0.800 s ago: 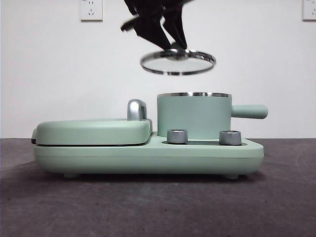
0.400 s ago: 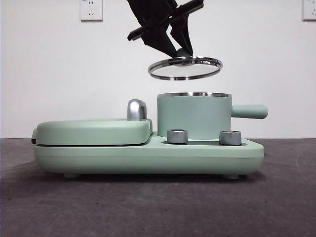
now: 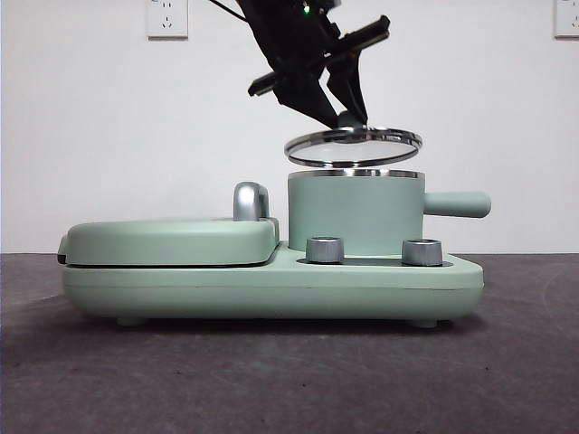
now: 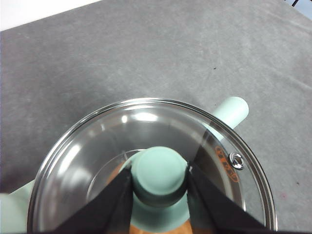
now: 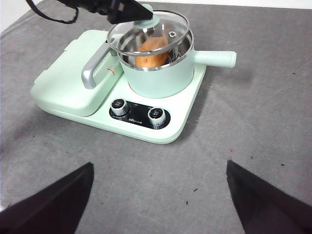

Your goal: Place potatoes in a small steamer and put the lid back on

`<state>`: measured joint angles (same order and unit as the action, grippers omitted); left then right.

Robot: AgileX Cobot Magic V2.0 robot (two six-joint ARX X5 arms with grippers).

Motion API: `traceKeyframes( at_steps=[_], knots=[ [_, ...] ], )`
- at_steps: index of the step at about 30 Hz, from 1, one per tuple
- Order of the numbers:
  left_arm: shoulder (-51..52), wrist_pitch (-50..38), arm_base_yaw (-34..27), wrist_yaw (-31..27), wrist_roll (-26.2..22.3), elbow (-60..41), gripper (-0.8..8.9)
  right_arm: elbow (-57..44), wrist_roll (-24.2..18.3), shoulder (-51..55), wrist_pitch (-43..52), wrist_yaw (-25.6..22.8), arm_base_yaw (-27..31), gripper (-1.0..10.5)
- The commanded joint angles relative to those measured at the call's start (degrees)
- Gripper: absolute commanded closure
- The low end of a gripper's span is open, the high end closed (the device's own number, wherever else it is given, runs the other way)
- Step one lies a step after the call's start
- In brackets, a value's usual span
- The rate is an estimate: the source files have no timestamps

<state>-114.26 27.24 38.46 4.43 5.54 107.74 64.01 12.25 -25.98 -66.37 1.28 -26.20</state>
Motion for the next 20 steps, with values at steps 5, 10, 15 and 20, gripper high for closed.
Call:
traceKeyframes(
  at_steps=[5, 10, 15, 20],
  knots=[
    [-1.95, -2.67, 1.07, -0.59, -0.61, 2.21, 8.0, 0.57, -0.2, -0.11, 0.74, -0.26, -0.28, 5.1],
    [-1.95, -2.56, 1.31, -1.95, -1.81, 2.21, 8.0, 0.57, 0.22, -0.11, 0.72, -0.26, -0.28, 5.1],
    [-1.99, -2.67, 1.55, -4.31, -2.75, 2.21, 8.0, 0.57, 0.42, -0.11, 0.74, -0.26, -0.28, 5.1],
    [-2.03, -2.64, 1.77, -4.28, -3.19, 2.21, 8.0, 0.57, 0.44, -0.11, 0.74, -0.26, -0.28, 5.1]
  ],
)
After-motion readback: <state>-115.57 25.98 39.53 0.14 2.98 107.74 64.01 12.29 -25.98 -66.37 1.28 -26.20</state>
